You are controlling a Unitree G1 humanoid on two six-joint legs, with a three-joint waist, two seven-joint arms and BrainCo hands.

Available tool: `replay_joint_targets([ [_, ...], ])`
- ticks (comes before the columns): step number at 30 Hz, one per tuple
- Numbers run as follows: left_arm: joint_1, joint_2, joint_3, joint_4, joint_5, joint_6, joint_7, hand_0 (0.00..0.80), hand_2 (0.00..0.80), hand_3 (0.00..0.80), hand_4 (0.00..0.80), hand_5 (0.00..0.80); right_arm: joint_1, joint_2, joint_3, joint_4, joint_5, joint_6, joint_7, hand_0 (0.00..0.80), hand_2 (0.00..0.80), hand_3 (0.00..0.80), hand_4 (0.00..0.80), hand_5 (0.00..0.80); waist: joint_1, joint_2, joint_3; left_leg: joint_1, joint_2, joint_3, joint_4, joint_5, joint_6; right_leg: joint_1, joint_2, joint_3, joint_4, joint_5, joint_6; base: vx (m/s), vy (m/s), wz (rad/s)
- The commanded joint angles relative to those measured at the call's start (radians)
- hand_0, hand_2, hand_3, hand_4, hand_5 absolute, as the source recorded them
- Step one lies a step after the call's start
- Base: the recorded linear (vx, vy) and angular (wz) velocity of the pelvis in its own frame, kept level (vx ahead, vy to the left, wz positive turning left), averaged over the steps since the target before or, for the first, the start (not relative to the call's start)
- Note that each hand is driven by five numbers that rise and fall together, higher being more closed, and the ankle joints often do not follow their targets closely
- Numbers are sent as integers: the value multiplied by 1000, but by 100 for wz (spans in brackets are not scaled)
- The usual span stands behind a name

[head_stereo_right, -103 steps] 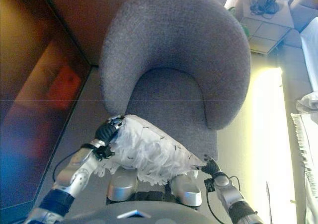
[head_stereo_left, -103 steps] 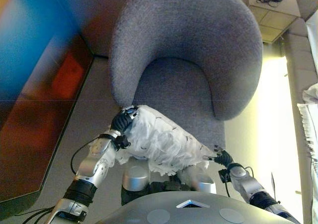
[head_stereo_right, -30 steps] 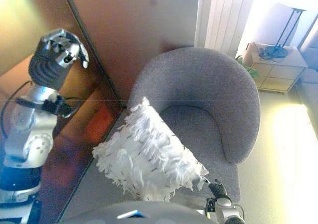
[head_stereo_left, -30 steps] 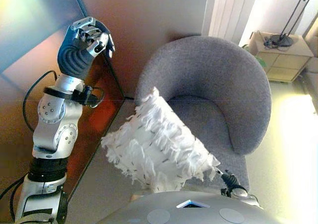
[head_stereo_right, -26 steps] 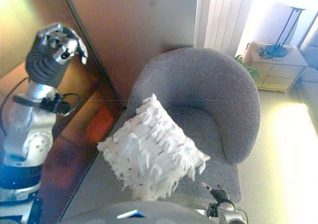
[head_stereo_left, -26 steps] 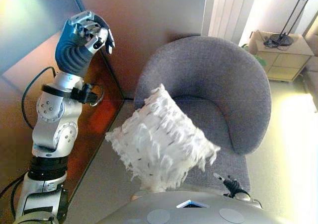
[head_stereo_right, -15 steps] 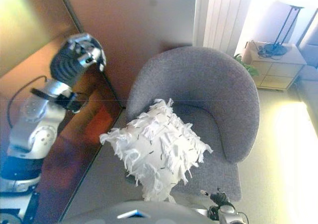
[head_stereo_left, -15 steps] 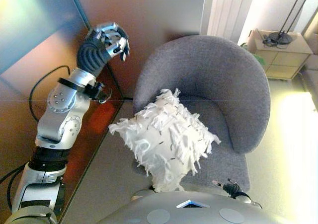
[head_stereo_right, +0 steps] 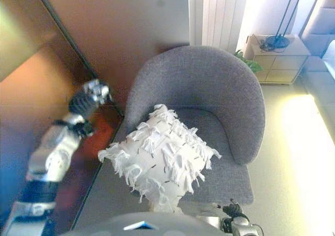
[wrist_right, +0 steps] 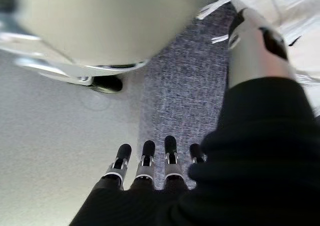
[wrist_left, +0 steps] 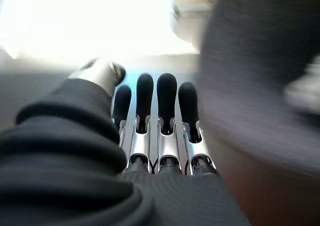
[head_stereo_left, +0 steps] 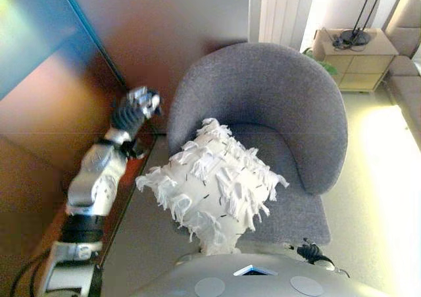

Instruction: Pick up the cushion and take it to the sofa

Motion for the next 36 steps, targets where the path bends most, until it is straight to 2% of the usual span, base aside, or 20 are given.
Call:
replay_joint_targets([
  [1,6,-7,42,111,54,65,76,0,0,0,0,0,-33,68,-28,-8,4,5,-4,0,0,0,0,0,52,-107,44,66,-14,52,24,-88,17,-44,-84,-4,3,13,46,-14,-1,5],
  [7,89,-81,-10,455,170,29,124,0,0,0,0,0,-39,69,-54,28,-20,-9,27,0,0,0,0,0,65,-118,50,68,-11,60,21,-88,19,-41,-84,-17,3,15,48,5,-2,11],
  [11,69,-108,-64,621,183,59,162,0,0,0,0,0,-60,70,-48,65,-13,-33,27,0,0,0,0,0,58,-117,44,77,-8,77,15,-89,18,-44,-86,-18,3,19,53,22,15,4],
  [15,26,-135,-77,808,228,41,176,0,0,0,0,0,-67,78,-38,86,-37,-58,25,0,0,0,0,0,35,-116,37,84,-11,89,10,-96,20,-50,-86,-9,3,21,55,39,42,-2],
  [23,-50,-172,-103,1078,214,48,215,0,0,0,0,0,-75,79,-19,143,-88,-81,33,0,0,0,0,0,-9,-123,40,89,-17,110,15,-109,28,-61,-83,20,3,24,57,43,32,-7],
  [27,-86,-191,-97,1172,198,81,273,0,0,0,0,0,-81,80,-4,158,-118,-86,37,0,0,0,0,0,-32,-130,50,91,-18,120,16,-114,31,-68,-80,39,3,28,58,85,33,-17],
  [31,-120,-191,-74,1210,158,90,303,0,0,0,0,0,-83,73,21,140,-144,-86,46,0,0,0,0,0,-53,-144,77,88,-13,124,14,-117,30,-90,-77,67,5,34,60,61,33,-18],
  [33,-143,-193,-79,1211,141,46,267,0,0,0,0,0,-88,72,41,120,-146,-83,47,0,0,0,0,0,-60,-151,98,77,-8,122,12,-117,29,-117,-74,85,11,39,60,-34,26,-28],
  [36,-219,-200,-122,1187,87,-47,146,0,0,0,0,0,-114,63,83,76,-117,-72,35,0,0,0,0,0,-68,-159,141,41,5,116,7,-109,26,-175,-71,105,14,58,59,-153,20,-21],
])
